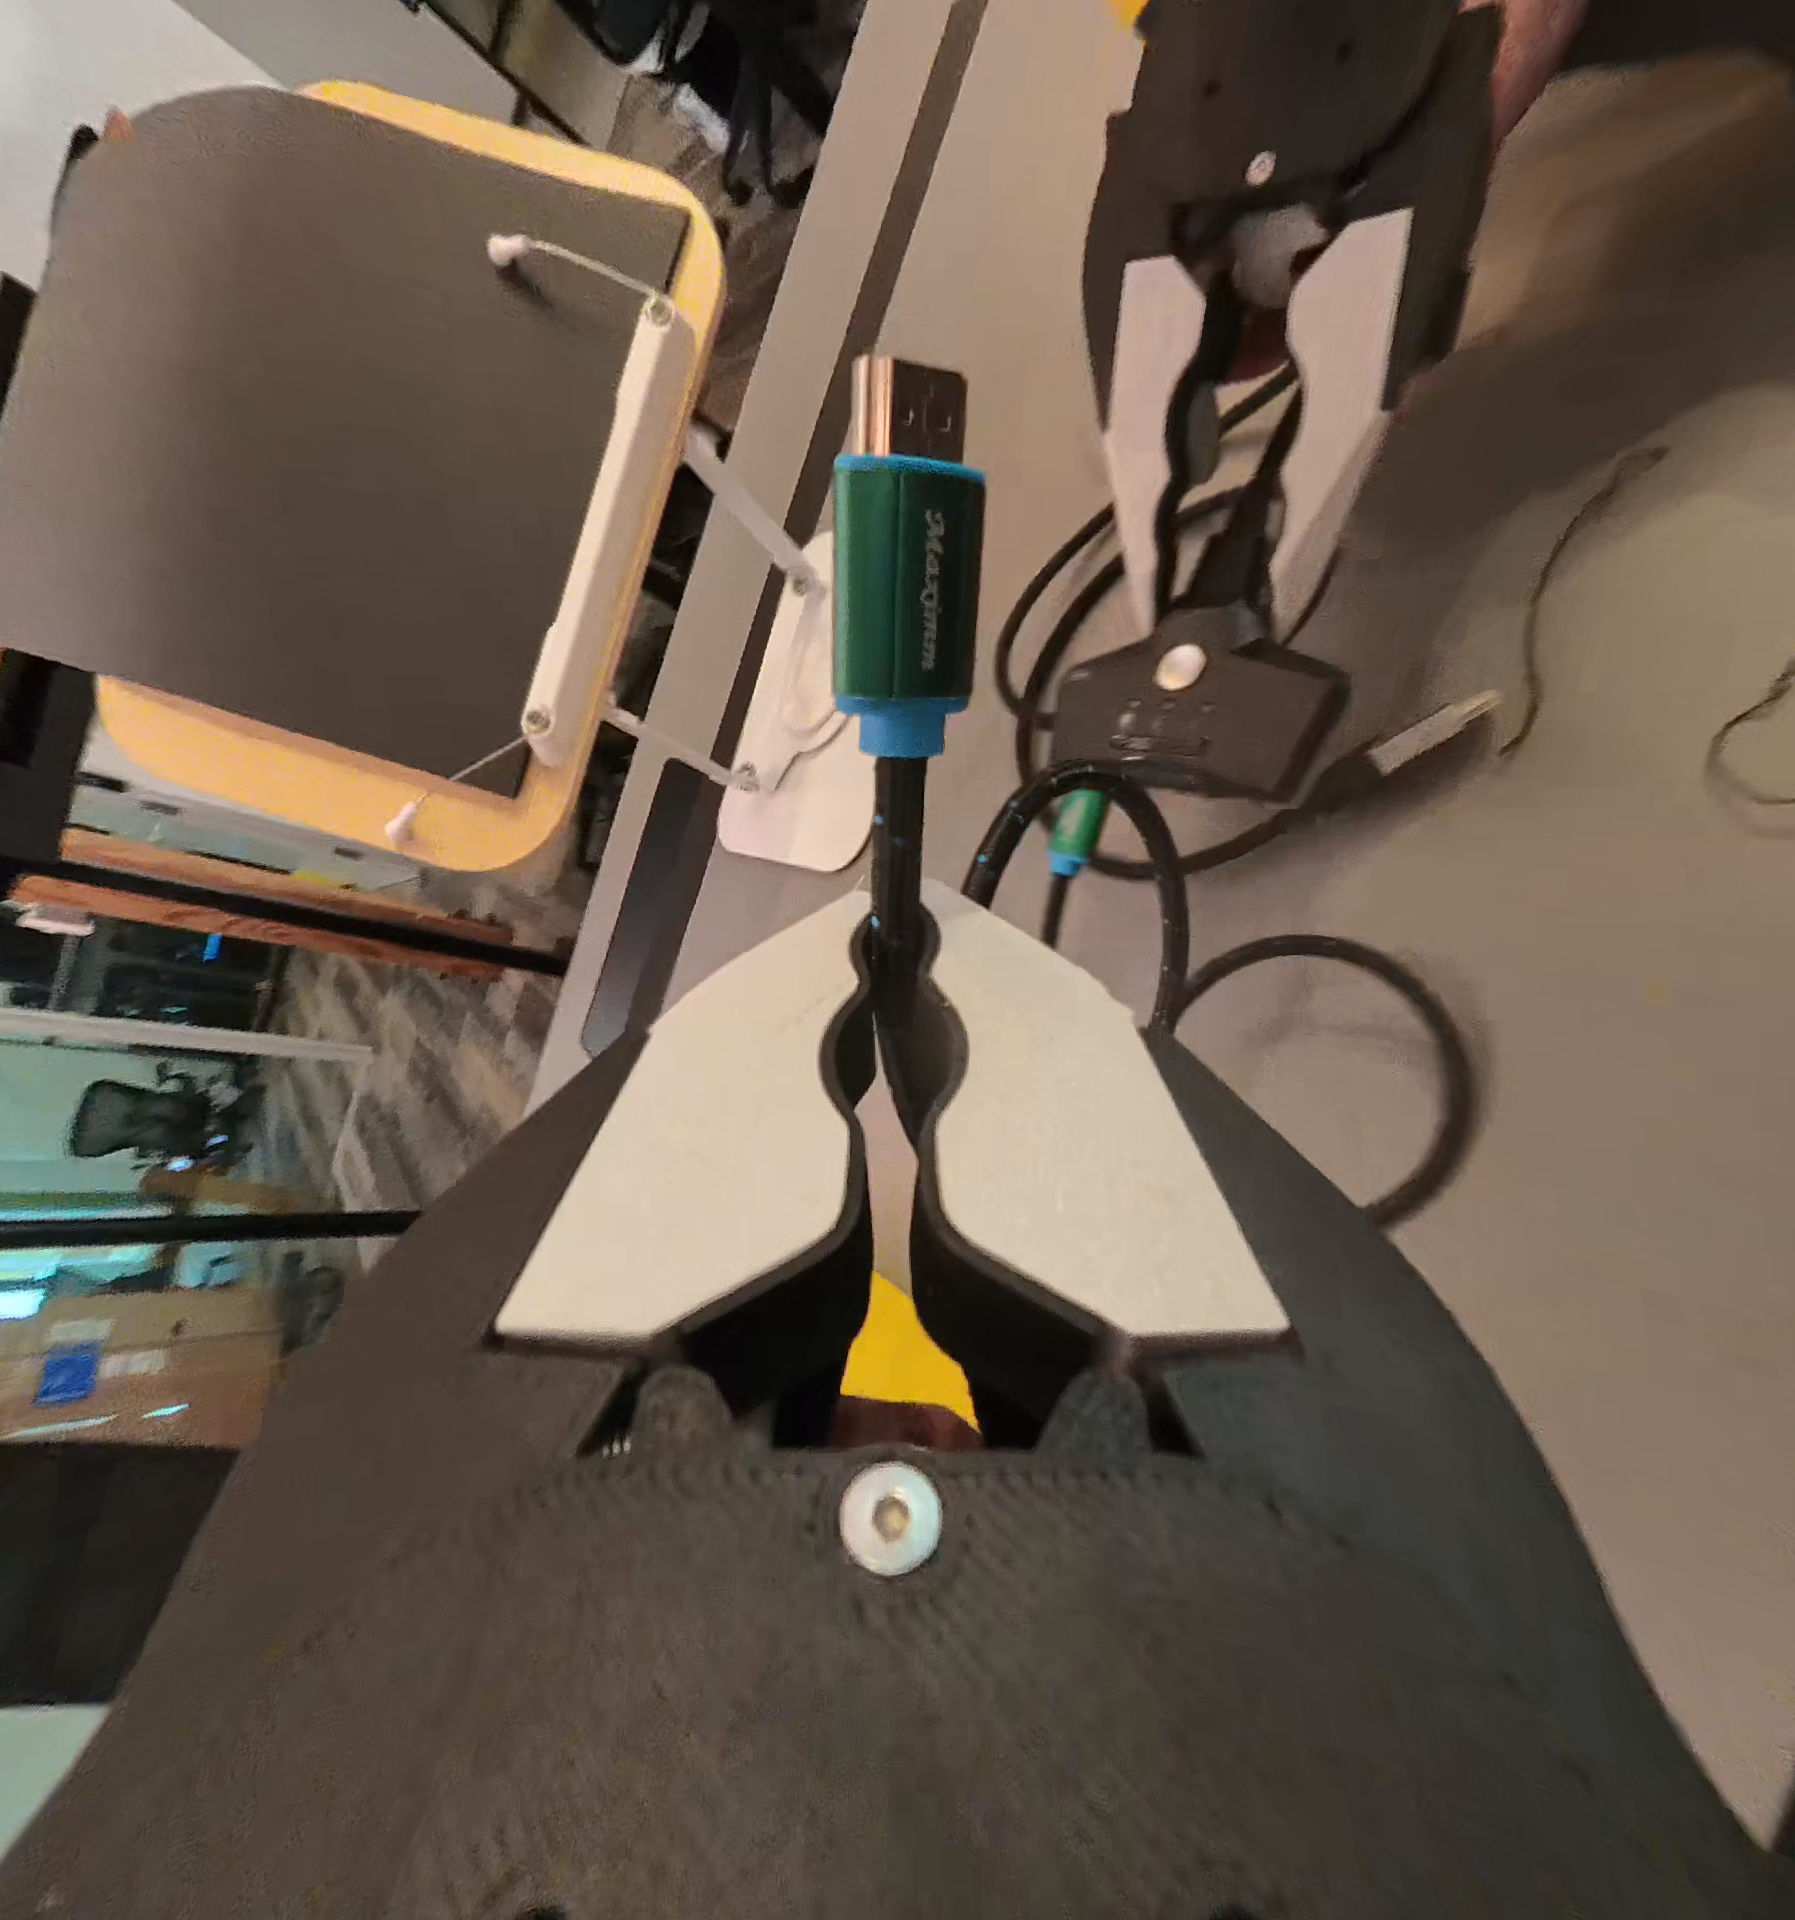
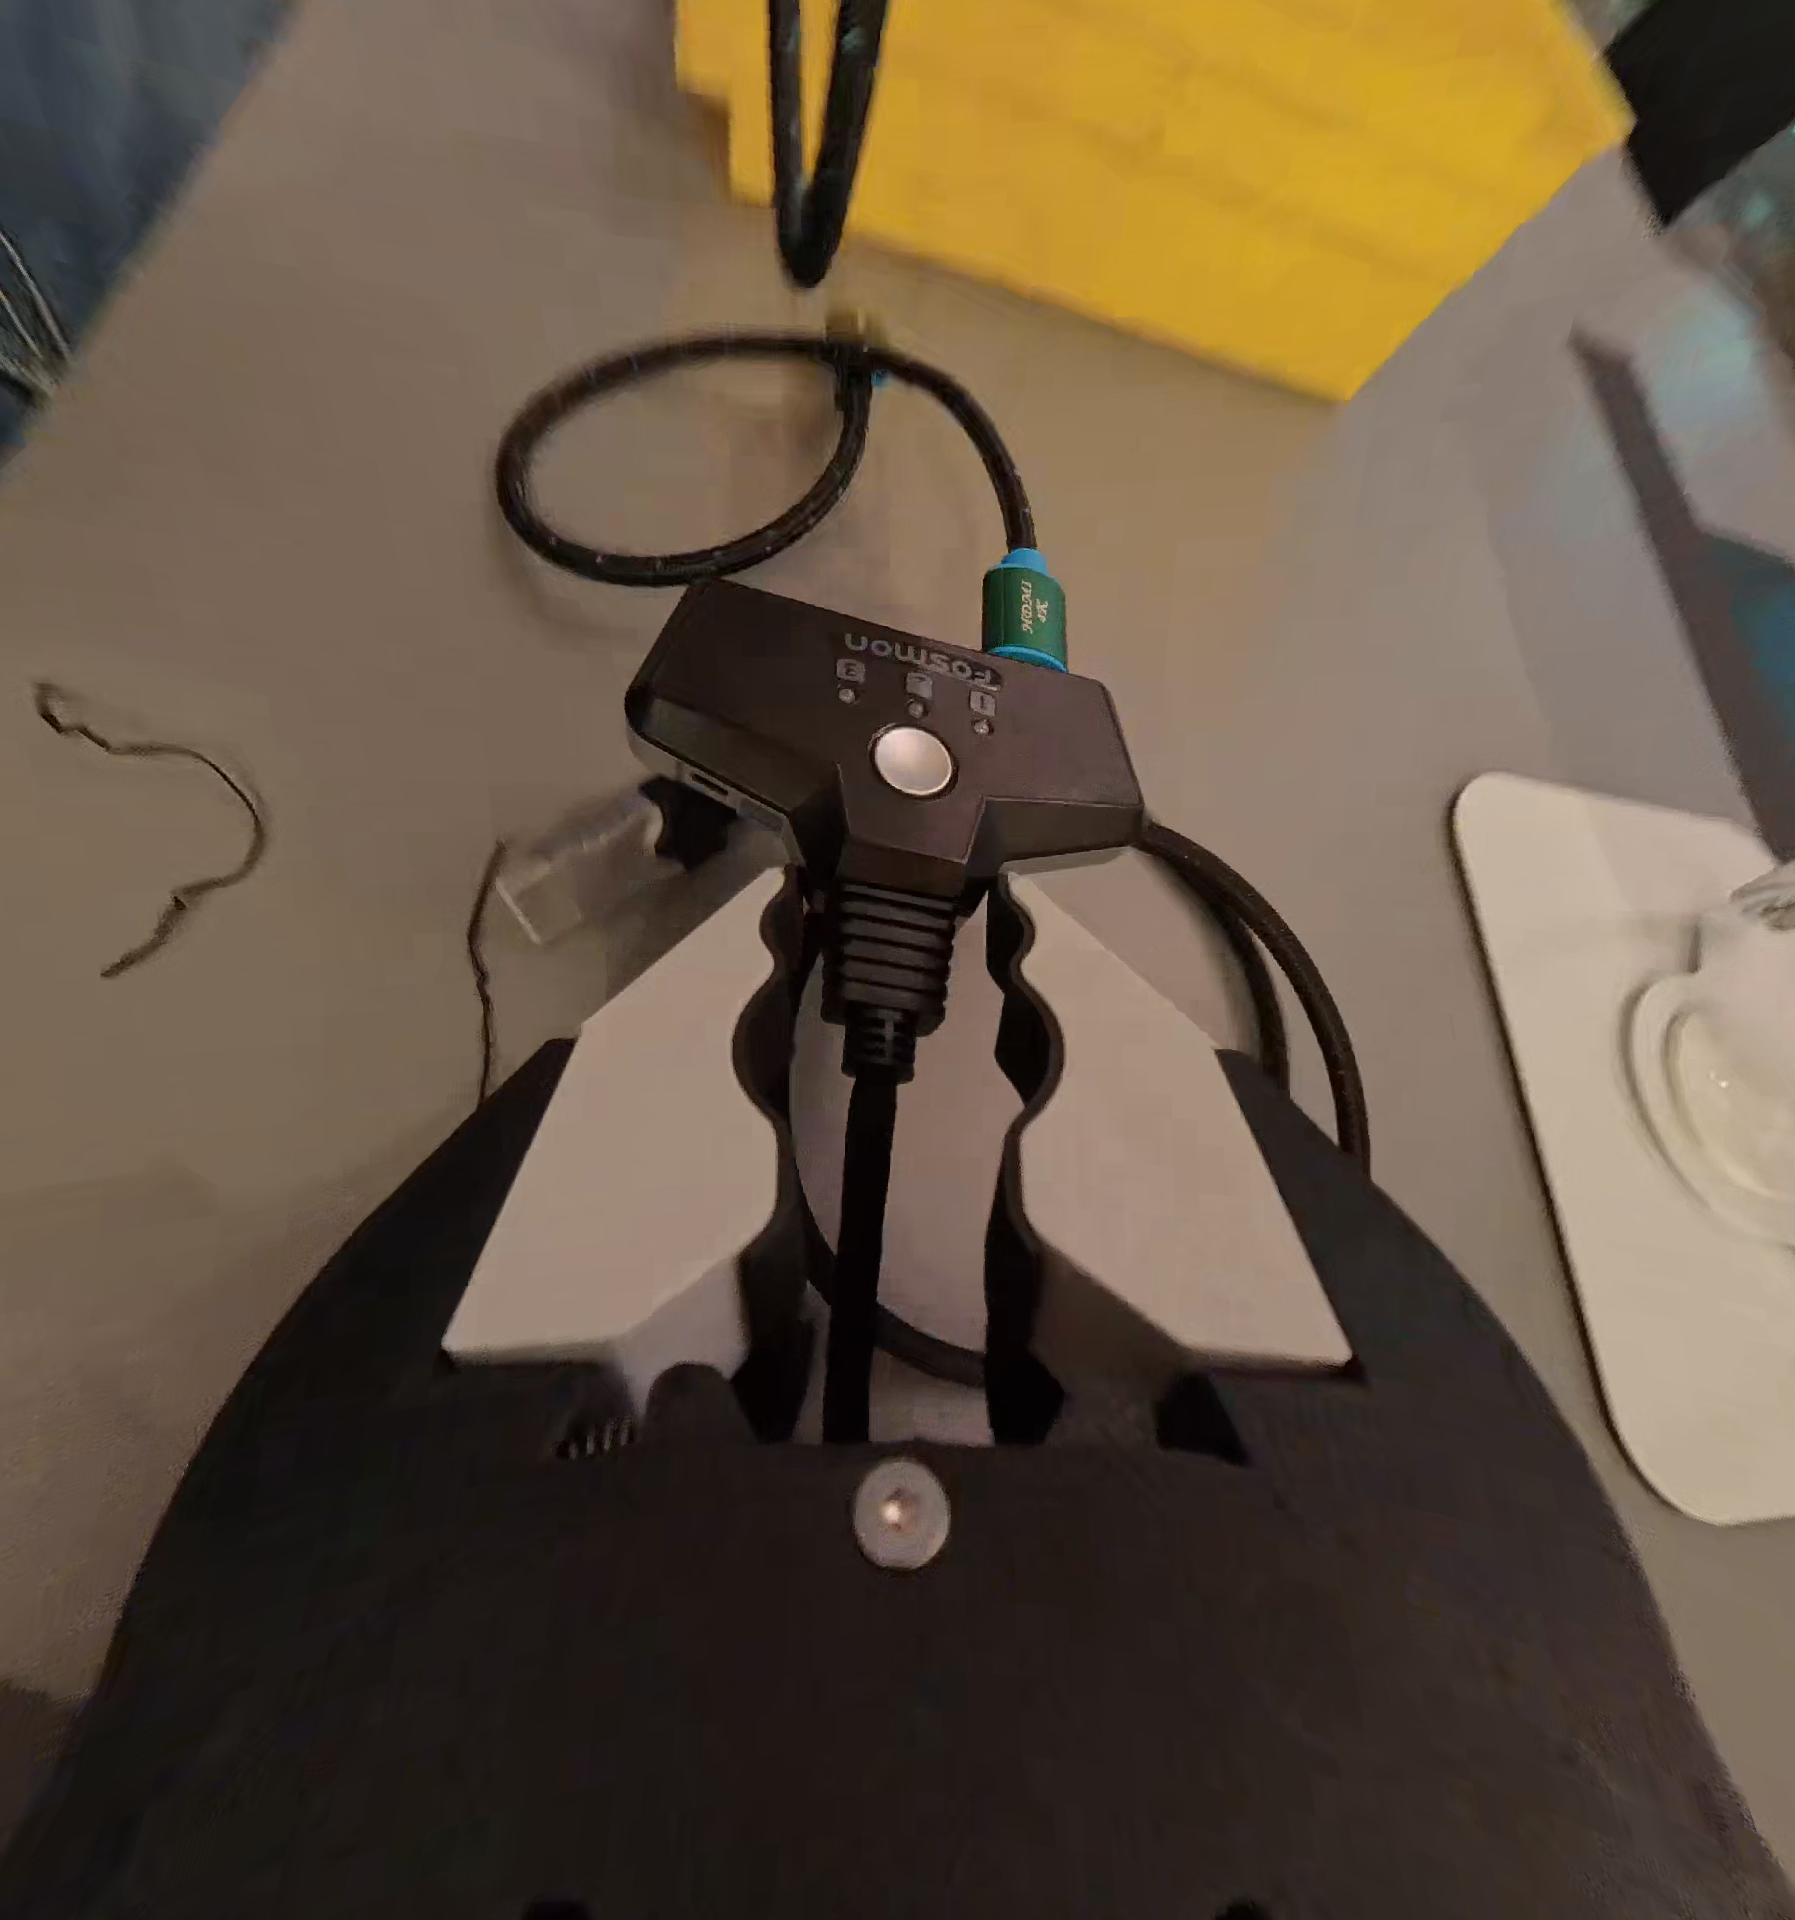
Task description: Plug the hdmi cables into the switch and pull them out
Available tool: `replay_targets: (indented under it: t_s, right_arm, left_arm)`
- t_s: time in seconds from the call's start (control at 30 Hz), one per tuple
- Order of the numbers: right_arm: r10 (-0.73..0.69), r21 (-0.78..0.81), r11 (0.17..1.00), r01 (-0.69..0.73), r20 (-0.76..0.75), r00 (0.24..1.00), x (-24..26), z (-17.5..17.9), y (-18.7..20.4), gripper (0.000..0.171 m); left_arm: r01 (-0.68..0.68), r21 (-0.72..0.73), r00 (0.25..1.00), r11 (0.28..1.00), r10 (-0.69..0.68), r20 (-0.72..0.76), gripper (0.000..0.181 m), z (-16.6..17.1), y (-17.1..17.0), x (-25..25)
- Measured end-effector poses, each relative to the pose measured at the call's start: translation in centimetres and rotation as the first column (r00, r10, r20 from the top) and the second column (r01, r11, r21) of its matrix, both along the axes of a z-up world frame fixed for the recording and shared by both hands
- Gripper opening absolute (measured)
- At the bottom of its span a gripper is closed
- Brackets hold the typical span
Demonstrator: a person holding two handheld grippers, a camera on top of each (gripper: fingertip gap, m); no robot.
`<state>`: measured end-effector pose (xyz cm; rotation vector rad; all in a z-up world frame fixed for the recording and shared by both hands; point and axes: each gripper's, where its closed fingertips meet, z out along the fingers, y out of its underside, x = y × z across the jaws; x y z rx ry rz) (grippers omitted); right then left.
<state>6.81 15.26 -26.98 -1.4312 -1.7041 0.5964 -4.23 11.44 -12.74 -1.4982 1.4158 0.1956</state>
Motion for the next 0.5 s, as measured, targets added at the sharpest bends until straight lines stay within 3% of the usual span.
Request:
replay_targets:
  t_s: [0.07, 0.23, 0.3, 0.37, 0.43, 0.5]
  right_arm:
    - [-0.025, 0.011, 1.0, 0.025, 0.074, 0.997, 0.2, -1.1, 0.2, 0.038]
    - [-0.131, 0.087, 0.988, 0.126, 0.056, 0.99, 1.0, 1.4, 1.4, 0.054]
    - [-0.081, 0.028, 0.996, 0.084, -0.099, 0.992, -0.4, 4.7, -0.4, 0.047]
    - [-0.071, -0.083, 0.996, 0.046, -0.342, 0.937, -2.0, 9.7, -1.9, 0.033]
    - [-0.066, -0.241, 0.968, -0.069, -0.512, 0.856, -3.4, 13.5, -3.7, 0.038]
    - [-0.12, -0.339, 0.937, -0.086, -0.544, 0.83, -4.7, 14.7, -3.8, 0.043]
  left_arm:
    - [-0.026, 0.042, 0.998, 0.999, 0.028, -0.052, 0.0, -1.0, 0.8, -0.2]
    - [-0.081, 0.093, 0.994, 0.992, 0.088, -0.07, 0.0, -2.1, 2.1, -0.4]
    - [-0.116, 0.168, 0.989, 0.979, 0.13, -0.075, 0.0, -1.6, 2.9, -0.7]
    - [-0.14, 0.287, 0.978, 0.948, 0.178, -0.108, 0.0, -0.9, 3.6, -0.9]
    - [-0.143, 0.403, 0.966, 0.904, 0.216, -0.143, 0.0, -0.2, 4.1, -0.8]
    - [-0.125, 0.474, 0.957, 0.871, 0.233, -0.175, 0.0, 0.0, 4.3, -0.4]
